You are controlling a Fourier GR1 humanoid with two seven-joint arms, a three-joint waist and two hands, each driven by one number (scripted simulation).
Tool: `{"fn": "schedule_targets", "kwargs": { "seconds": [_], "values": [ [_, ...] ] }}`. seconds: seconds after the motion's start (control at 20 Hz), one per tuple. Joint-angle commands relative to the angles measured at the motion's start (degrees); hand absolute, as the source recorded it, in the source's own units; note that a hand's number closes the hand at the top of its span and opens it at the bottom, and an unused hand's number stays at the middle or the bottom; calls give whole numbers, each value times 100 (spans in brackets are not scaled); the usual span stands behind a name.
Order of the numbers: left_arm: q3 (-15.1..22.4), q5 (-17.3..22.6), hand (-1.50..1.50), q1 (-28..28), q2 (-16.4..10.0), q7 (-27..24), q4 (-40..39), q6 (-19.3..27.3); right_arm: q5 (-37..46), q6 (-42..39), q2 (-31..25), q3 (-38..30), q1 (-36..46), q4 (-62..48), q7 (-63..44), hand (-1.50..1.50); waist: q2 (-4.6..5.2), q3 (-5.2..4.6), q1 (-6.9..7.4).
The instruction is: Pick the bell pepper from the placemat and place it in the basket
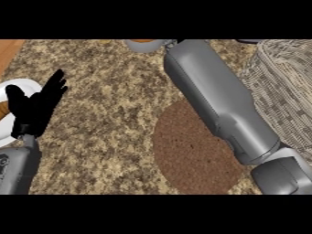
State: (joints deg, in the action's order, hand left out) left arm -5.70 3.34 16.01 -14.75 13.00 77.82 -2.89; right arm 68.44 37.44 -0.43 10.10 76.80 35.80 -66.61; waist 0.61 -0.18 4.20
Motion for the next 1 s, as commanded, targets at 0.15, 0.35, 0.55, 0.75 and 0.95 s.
{"fn": "schedule_targets", "kwargs": {
  "seconds": [0.15, 0.35, 0.55, 0.75, 0.95],
  "values": [
    [-66, -73, 0, 34, 10, -40, -133, 118, 509, 176, -299, -656, 938, -863, -1073, 150, 38, 2, -151],
    [-198, 95, 0, -132, -110, -9, 71, -25, 761, 299, -563, -868, 970, -1212, -1075, 150, 11, 6, -180],
    [-196, 121, 0, -167, -123, 37, 105, -74, 1106, -198, -899, -946, 1296, -1640, -1312, 150, -16, 4, -217],
    [-209, 42, 0, -219, -138, 6, 122, -3, 1291, -92, -1175, -1041, 1077, -1824, -1376, 150, -22, 9, -281],
    [-220, 46, 0, -240, -57, -73, 59, 32, 1341, 91, -1332, -1211, 942, -1782, -1323, 150, -26, 12, -327]
  ]
}}
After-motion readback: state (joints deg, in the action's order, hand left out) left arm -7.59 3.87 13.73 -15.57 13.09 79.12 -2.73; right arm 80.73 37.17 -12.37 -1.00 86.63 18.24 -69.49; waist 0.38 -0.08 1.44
